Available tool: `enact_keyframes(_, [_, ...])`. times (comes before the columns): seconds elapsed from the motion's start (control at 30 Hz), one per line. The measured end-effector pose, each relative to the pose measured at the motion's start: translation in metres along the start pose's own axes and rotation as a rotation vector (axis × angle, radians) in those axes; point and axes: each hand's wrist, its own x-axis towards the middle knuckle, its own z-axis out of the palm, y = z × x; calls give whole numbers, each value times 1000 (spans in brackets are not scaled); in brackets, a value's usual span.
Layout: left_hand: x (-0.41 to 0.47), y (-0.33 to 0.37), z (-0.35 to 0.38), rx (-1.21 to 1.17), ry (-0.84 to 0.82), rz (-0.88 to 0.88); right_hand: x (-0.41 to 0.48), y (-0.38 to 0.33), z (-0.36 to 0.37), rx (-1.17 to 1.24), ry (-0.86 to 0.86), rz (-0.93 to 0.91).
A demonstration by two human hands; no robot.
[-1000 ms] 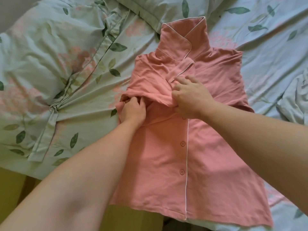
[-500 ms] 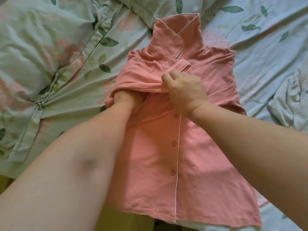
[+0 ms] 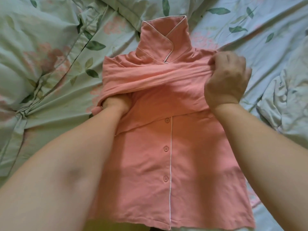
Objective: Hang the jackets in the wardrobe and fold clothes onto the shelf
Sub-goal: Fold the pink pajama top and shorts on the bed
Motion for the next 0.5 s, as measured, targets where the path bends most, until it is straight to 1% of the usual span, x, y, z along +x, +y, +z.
enact_keyframes(0.03, [-4,-3,5,-19,-55,-32,-13,9,-1,-10,-12,-42])
enact_keyframes(0.07, [-8,-4,8,-61,-73,-54,-29,18,-1,-30,-63,-83])
enact_keyframes(0.1, [-20,-1,6,-125,-28,-33,-45,28,1,-56,-138,-115])
enact_keyframes(0.13, [-30,2,6,-163,55,-3,-61,37,3,-81,-213,-139])
enact_keyframes(0.2, [-53,12,3,-297,180,6,-87,52,5,-81,-334,-183])
enact_keyframes(0.3, [-76,23,1,-559,216,-137,-108,58,-1,40,-497,-255])
enact_keyframes(0.33, [-81,27,1,-652,240,-201,-110,58,-4,76,-538,-238])
enact_keyframes(0.37, [-85,30,0,-750,283,-262,-109,58,-5,124,-537,-185])
enact_keyframes(0.43, [-94,36,-9,-921,384,-368,-102,60,-5,225,-492,-9])
enact_keyframes(0.5, [-101,40,-25,-1134,439,-503,-89,60,-3,235,-466,181])
